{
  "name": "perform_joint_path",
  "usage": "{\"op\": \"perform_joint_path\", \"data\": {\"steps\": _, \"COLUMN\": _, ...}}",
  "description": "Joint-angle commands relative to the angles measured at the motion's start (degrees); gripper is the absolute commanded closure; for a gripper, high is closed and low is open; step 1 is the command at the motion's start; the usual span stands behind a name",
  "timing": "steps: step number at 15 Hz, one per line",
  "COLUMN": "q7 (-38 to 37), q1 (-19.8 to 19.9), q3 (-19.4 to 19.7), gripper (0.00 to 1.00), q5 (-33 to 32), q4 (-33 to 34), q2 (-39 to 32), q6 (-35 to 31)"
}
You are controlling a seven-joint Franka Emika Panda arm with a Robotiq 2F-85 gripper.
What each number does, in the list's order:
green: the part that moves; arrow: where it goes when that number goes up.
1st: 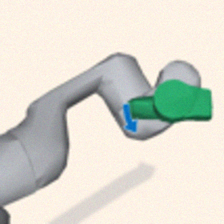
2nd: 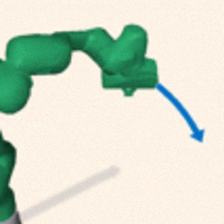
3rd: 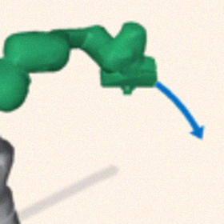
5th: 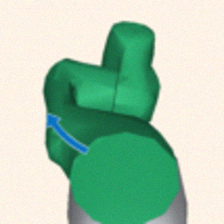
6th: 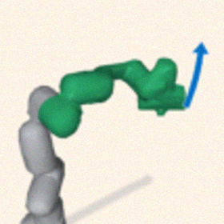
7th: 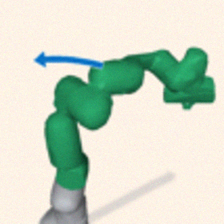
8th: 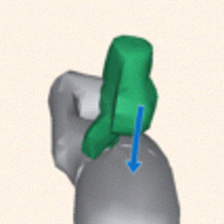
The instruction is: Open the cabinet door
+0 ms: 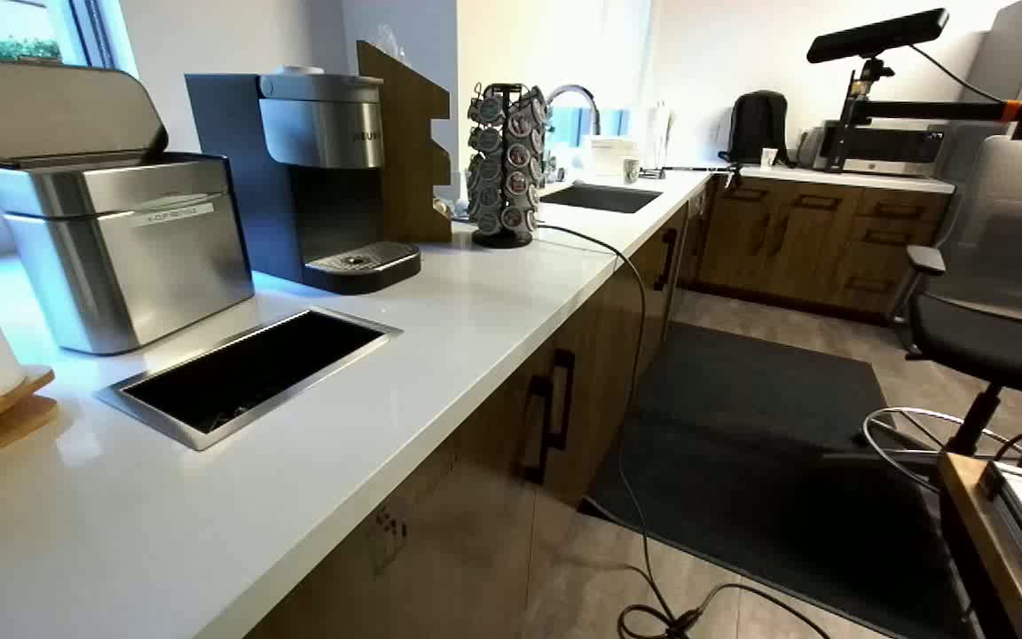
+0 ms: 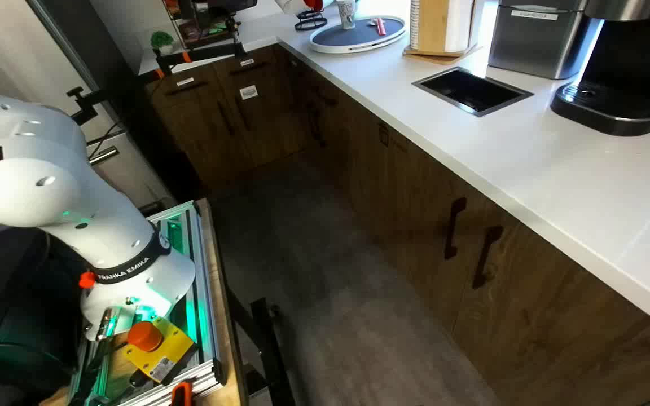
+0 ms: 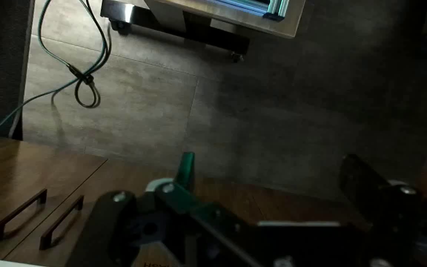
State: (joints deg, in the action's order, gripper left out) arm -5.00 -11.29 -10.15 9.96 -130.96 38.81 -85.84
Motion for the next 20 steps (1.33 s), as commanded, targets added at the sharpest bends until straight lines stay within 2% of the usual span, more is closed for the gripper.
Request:
{"op": "perform_joint_path", "data": {"steps": 1, "q7": 0.29, "q1": 0.67, "q3": -0.47, "gripper": 0.00, "q5": 0.24, "q4": 0.19, "q2": -0.01, "q6": 0.21}}
{"op": "perform_joint_path", "data": {"steps": 9, "q7": 0.29, "q1": 0.67, "q3": -0.47, "gripper": 0.00, "q5": 0.24, "q4": 0.19, "q2": -0.01, "q6": 0.21}}
{"op": "perform_joint_path", "data": {"steps": 14, "q7": 1.91, "q1": 4.32, "q3": 1.17, "gripper": 0.00, "q5": -5.52, "q4": -6.80, "q2": -0.54, "q6": -16.08}}
{"op": "perform_joint_path", "data": {"steps": 16, "q7": 5.09, "q1": 4.96, "q3": 3.36, "gripper": 0.00, "q5": -7.21, "q4": -10.01, "q2": -1.34, "q6": -22.90}}
{"op": "perform_joint_path", "data": {"steps": 18, "q7": 11.51, "q1": 5.20, "q3": 6.48, "gripper": 0.00, "q5": -9.59, "q4": -13.42, "q2": -2.88, "q6": -29.95}}
{"op": "perform_joint_path", "data": {"steps": 20, "q7": 16.94, "q1": 5.70, "q3": 10.72, "gripper": 0.00, "q5": -9.34, "q4": -15.93, "q2": -5.05, "q6": -34.75}}
